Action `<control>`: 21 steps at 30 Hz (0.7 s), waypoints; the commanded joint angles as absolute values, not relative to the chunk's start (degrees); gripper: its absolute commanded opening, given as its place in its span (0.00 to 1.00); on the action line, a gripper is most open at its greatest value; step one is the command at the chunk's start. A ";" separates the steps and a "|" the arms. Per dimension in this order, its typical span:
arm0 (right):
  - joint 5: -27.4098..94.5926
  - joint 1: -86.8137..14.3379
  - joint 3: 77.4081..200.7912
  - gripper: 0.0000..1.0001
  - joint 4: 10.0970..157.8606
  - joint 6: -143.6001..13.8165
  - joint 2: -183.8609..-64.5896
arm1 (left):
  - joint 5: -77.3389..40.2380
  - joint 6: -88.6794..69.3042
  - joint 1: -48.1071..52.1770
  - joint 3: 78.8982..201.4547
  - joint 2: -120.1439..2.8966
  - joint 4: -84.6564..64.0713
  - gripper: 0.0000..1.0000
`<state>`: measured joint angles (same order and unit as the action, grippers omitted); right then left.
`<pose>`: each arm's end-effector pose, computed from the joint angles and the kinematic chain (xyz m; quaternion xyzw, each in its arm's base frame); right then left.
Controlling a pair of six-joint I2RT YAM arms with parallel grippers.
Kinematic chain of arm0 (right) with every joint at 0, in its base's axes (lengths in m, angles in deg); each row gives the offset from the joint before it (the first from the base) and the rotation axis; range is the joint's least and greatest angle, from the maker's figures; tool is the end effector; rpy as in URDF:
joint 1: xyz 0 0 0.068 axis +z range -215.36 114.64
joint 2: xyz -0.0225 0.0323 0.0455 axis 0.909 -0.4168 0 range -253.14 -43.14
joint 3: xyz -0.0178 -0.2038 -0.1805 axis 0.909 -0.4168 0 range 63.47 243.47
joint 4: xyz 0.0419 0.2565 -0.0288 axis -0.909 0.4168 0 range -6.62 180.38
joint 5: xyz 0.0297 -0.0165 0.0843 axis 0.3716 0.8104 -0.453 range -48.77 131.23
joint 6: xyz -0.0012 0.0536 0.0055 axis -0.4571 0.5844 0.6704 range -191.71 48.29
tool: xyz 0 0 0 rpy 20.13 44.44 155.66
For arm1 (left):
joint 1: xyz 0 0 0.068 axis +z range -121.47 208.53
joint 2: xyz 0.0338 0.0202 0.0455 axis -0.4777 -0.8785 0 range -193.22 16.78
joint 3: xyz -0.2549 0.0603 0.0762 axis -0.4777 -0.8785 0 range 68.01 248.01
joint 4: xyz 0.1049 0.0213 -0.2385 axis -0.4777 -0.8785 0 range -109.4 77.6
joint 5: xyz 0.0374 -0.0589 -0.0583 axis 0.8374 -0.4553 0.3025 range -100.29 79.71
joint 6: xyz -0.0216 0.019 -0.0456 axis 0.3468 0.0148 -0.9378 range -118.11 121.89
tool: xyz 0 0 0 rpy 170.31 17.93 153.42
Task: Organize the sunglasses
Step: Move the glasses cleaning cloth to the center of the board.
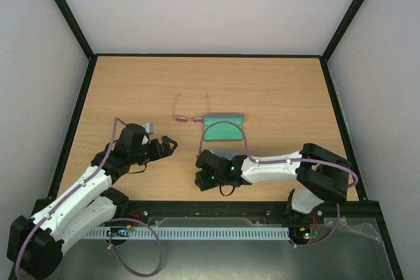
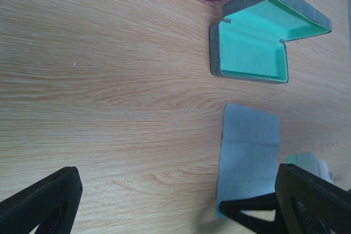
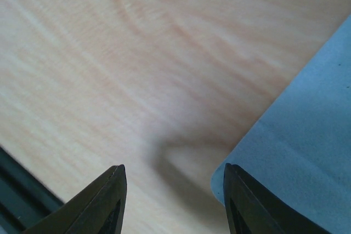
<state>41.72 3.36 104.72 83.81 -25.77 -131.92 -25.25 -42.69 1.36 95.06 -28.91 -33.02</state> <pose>0.1081 0.2772 0.1560 -0.1829 0.9153 0.2998 0.1970 0.1478 -0.0861 0.2123 -0.0804 0.8940 -0.3443 0.2752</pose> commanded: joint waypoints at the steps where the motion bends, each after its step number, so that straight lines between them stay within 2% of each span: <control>1: 40.66 8.30 105.17 0.49 86.66 -22.73 -135.56 | -24.62 -43.18 1.73 96.10 -27.70 -35.25 0.99; 8: 42.51 12.50 106.77 0.50 87.33 -20.07 -134.63 | -24.29 -43.29 1.73 95.73 -27.67 -35.10 0.99; 13: 50.92 12.22 110.71 0.59 94.35 -20.50 -126.03 | -25.05 -42.04 1.74 95.84 -28.48 -33.73 0.99; 16: 53.38 8.94 111.82 0.60 98.85 -21.37 -120.48 | -25.98 -41.00 1.65 95.98 -30.51 -32.56 0.99; 21: 51.38 -3.78 107.59 0.54 102.71 -23.67 -112.89 | -26.92 -40.48 0.59 96.04 -35.24 -29.66 0.99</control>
<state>49.61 4.87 110.01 93.97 -21.75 -116.94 -25.62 -41.77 1.31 95.08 -32.30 -32.19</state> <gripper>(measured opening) 0.572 0.992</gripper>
